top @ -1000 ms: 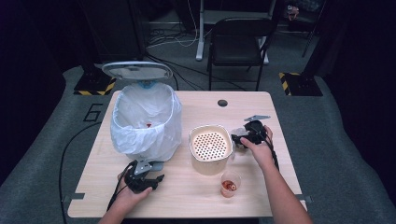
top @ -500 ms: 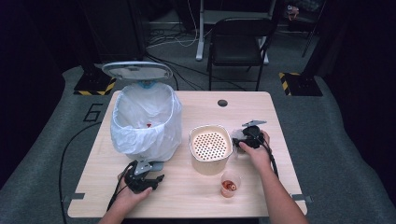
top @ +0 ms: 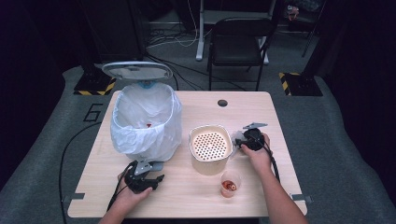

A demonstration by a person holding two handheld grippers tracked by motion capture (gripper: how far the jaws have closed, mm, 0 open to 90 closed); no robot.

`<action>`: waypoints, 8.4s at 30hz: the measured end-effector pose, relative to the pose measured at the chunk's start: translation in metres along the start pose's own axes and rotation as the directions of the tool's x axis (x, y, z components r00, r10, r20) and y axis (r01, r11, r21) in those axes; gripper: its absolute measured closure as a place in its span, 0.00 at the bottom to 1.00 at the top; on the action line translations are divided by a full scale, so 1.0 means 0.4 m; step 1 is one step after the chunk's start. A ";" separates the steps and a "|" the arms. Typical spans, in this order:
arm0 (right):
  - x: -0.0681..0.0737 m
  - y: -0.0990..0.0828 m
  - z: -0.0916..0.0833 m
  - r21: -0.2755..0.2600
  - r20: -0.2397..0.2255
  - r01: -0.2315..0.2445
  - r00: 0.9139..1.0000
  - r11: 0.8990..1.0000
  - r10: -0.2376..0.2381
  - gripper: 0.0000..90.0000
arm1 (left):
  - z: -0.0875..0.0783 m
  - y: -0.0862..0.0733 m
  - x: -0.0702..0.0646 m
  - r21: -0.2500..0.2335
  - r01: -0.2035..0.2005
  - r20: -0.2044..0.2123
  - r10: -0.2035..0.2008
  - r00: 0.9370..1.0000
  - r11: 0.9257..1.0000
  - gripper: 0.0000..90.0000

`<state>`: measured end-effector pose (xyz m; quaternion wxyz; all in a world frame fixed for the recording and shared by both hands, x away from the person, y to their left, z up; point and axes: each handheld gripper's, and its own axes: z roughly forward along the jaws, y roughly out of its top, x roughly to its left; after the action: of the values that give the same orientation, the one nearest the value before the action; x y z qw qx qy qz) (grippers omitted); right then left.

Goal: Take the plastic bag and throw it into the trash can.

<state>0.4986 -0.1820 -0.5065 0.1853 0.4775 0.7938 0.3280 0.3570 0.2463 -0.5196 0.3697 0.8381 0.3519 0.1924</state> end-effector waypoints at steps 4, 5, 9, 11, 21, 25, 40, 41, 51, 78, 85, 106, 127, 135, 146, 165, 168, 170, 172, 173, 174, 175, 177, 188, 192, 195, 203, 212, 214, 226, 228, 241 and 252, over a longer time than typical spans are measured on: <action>0.003 0.001 -0.002 0.004 0.005 0.001 1.000 1.000 -0.001 0.73 | 0.001 -0.001 0.000 -0.005 0.002 0.001 -0.002 1.000 1.000 0.36; 0.002 0.001 -0.003 0.002 0.006 0.000 1.000 1.000 0.000 0.74 | 0.000 0.000 0.001 -0.004 -0.003 -0.002 0.003 1.000 1.000 0.36; -0.001 0.004 -0.015 -0.013 -0.009 -0.010 1.000 1.000 0.010 0.77 | 0.000 0.000 0.000 0.001 -0.001 0.002 0.001 1.000 1.000 0.36; -0.002 0.007 -0.022 -0.025 -0.018 -0.013 1.000 1.000 0.012 0.78 | 0.000 0.000 0.000 0.000 0.000 0.003 0.000 1.000 1.000 0.36; -0.017 0.056 -0.102 -0.071 -0.055 0.022 0.998 0.997 -0.026 0.78 | -0.001 0.000 0.001 0.004 -0.004 0.001 0.004 1.000 1.000 0.36; -0.019 0.082 -0.141 -0.090 -0.054 0.031 0.998 0.995 -0.036 0.78 | -0.001 0.000 0.000 0.004 -0.006 -0.001 0.006 1.000 1.000 0.36; -0.004 0.158 -0.260 -0.126 -0.097 0.054 0.993 0.991 -0.067 0.78 | 0.000 -0.001 0.000 -0.004 0.006 -0.002 -0.006 1.000 1.000 0.36; -0.002 0.163 -0.267 -0.128 -0.101 0.054 0.993 0.990 -0.067 0.78 | 0.001 -0.002 -0.001 -0.010 0.009 -0.005 -0.009 1.000 1.000 0.36; 0.015 0.188 -0.325 -0.149 -0.108 0.066 0.991 0.987 -0.082 0.78 | 0.000 -0.001 0.000 -0.007 0.008 -0.004 -0.008 1.000 1.000 0.36; 0.212 0.318 -0.413 -0.247 -0.241 0.233 0.925 0.941 -0.292 0.78 | 0.000 -0.001 0.001 -0.005 0.003 -0.004 -0.003 1.000 1.000 0.36; 0.279 0.356 -0.408 -0.253 -0.283 0.267 0.899 0.930 -0.335 0.78 | -0.002 0.000 0.002 0.003 0.005 0.006 -0.005 1.000 1.000 0.36; 0.395 0.434 -0.383 -0.306 -0.358 0.310 0.839 0.900 -0.411 0.78 | -0.002 0.000 0.004 0.003 -0.001 0.003 0.001 1.000 1.000 0.36; 0.492 0.511 -0.345 -0.319 -0.401 0.313 0.811 0.895 -0.427 0.78 | 0.000 -0.001 0.000 -0.005 0.013 0.002 -0.013 1.000 1.000 0.36; 0.525 0.525 -0.319 -0.330 -0.408 0.306 0.807 0.893 -0.427 0.78 | 0.000 0.001 0.005 -0.010 -0.004 -0.004 0.004 1.000 1.000 0.36; 0.565 0.540 -0.289 -0.342 -0.414 0.310 0.798 0.887 -0.438 0.78 | 0.001 0.000 0.003 -0.013 0.001 -0.002 -0.001 1.000 1.000 0.36; 0.615 0.561 -0.209 -0.336 -0.313 0.316 0.851 0.888 -0.421 0.77 | 0.000 0.000 0.002 -0.013 -0.003 -0.008 0.003 1.000 1.000 0.36; 0.619 0.560 -0.202 -0.327 -0.310 0.314 0.855 0.891 -0.415 0.77 | -0.001 0.000 0.001 -0.010 -0.007 -0.013 0.006 1.000 1.000 0.36; 0.621 0.559 -0.200 -0.329 -0.310 0.311 0.856 0.892 -0.413 0.77 | 0.000 0.000 0.002 -0.011 -0.002 -0.006 0.002 1.000 1.000 0.36; 0.620 0.560 -0.198 -0.332 -0.305 0.312 0.858 0.890 -0.414 0.77 | 0.000 0.000 0.002 -0.010 -0.002 -0.005 0.002 1.000 1.000 0.36; 0.619 0.561 -0.196 -0.335 -0.303 0.314 0.857 0.888 -0.417 0.76 | 0.000 0.000 0.002 -0.011 -0.002 -0.005 0.002 1.000 1.000 0.36; 0.620 0.561 -0.196 -0.332 -0.304 0.307 0.860 0.892 -0.410 0.76 | 0.002 -0.001 0.001 -0.021 0.002 -0.011 -0.002 1.000 1.000 0.36; 0.620 0.561 -0.195 -0.334 -0.301 0.308 0.861 0.891 -0.410 0.76 | 0.001 -0.001 0.001 -0.021 0.001 -0.011 -0.001 1.000 1.000 0.36; 0.622 0.560 -0.193 -0.331 -0.301 0.301 0.865 0.894 -0.402 0.73 | 0.001 -0.001 0.001 -0.018 0.001 -0.011 -0.002 1.000 1.000 0.36; 0.629 0.549 -0.189 -0.331 -0.265 0.294 0.883 0.897 -0.387 0.25 | 0.001 -0.001 0.001 -0.017 0.000 -0.010 0.000 1.000 1.000 0.36; 0.624 0.547 -0.199 -0.332 -0.267 0.303 0.878 0.893 -0.397 0.29 | 0.000 0.000 0.002 -0.017 -0.007 -0.017 0.007 1.000 1.000 0.36; 0.618 0.542 -0.209 -0.327 -0.282 0.294 0.877 0.898 -0.390 0.29 | 0.001 -0.001 0.002 -0.021 -0.009 -0.020 0.009 1.000 1.000 0.36; 0.596 0.515 -0.246 -0.331 -0.291 0.295 0.872 0.897 -0.394 0.29 | 0.000 0.000 0.001 -0.013 -0.002 -0.008 0.001 1.000 1.000 0.36; 0.568 0.498 -0.281 -0.348 -0.286 0.305 0.866 0.886 -0.411 0.29 | 0.001 -0.001 0.001 -0.017 -0.001 -0.010 0.001 1.000 1.000 0.36; 0.559 0.492 -0.289 -0.348 -0.288 0.301 0.867 0.888 -0.406 0.29 | 0.000 -0.001 0.002 -0.003 -0.002 -0.003 0.002 1.000 1.000 0.36; 0.489 0.459 -0.342 -0.375 -0.276 0.294 0.870 0.879 -0.408 0.21 | 0.002 -0.002 -0.002 -0.012 0.018 -0.002 -0.018 1.000 1.000 0.36; 0.479 0.452 -0.348 -0.375 -0.274 0.288 0.874 0.881 -0.402 0.20 | 0.001 -0.002 -0.001 -0.007 0.015 0.000 -0.015 1.000 1.000 0.36; 0.408 0.367 -0.389 -0.391 -0.234 0.291 0.886 0.873 -0.400 0.09 | 0.001 -0.002 -0.001 -0.013 0.014 -0.004 -0.014 1.000 1.000 0.36; 0.354 0.268 -0.382 -0.360 -0.265 0.296 0.877 0.885 -0.401 0.18 | 0.001 -0.002 -0.001 -0.011 0.014 -0.004 -0.014 1.000 1.000 0.36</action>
<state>0.4066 -0.0747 -0.3198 0.1776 0.2276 0.8260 0.4841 0.3565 0.2461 -0.5205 0.3751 0.8333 0.3572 0.1934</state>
